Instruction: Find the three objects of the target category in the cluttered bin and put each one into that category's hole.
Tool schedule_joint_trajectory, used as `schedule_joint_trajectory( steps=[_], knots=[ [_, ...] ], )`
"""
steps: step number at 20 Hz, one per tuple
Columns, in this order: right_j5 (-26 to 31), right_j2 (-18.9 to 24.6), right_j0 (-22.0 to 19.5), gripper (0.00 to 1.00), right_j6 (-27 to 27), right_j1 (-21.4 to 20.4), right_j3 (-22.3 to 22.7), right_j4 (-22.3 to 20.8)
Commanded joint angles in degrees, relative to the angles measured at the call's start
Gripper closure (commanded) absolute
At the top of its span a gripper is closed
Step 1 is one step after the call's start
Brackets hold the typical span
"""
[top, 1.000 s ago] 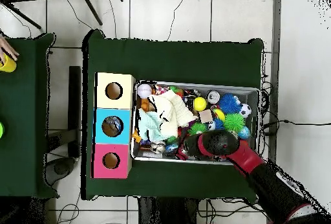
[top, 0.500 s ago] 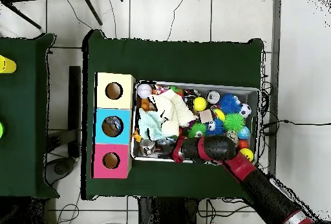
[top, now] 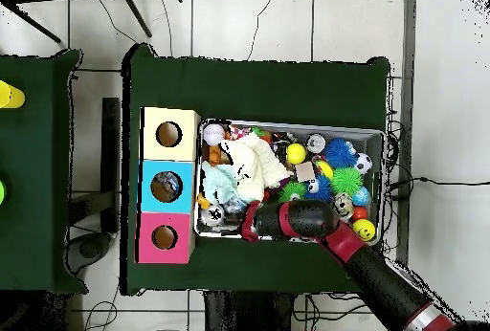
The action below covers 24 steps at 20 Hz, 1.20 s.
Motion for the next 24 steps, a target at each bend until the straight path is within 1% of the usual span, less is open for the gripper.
schedule_joint_trajectory(
  steps=[1, 5, 7, 9, 10, 13, 14, 15, 16, 18, 21, 24],
  knots=[
    [5.7, 5.3, 0.8, 0.00, -11.2, 2.9, -2.1, -3.7],
    [6.1, 5.1, 1.1, 0.00, -10.7, 1.9, -2.9, -5.4],
    [6.7, 4.2, 1.8, 0.00, -9.7, 0.1, -3.3, -6.6],
    [7.5, 2.7, 2.9, 0.00, -8.1, -2.5, -3.7, -7.8],
    [8.0, 1.5, 3.9, 0.00, -6.4, -4.7, -4.0, -8.6],
    [8.3, -0.2, 5.8, 0.00, -2.3, -8.5, -4.4, -9.1],
    [8.6, -0.7, 6.7, 0.00, -0.5, -10.7, -4.2, -9.2],
    [8.6, -1.1, 7.2, 0.00, 0.5, -12.0, -4.1, -9.3],
    [8.6, -2.0, 8.3, 0.00, 3.0, -14.4, -4.0, -9.0],
    [9.4, -2.7, 9.6, 0.00, 4.8, -17.3, -3.9, -8.7],
    [9.7, -3.6, 11.1, 0.00, 5.3, -19.1, -4.6, -8.4],
    [10.5, -5.0, 12.8, 0.00, 7.1, -21.3, -5.0, -7.4]
  ],
)
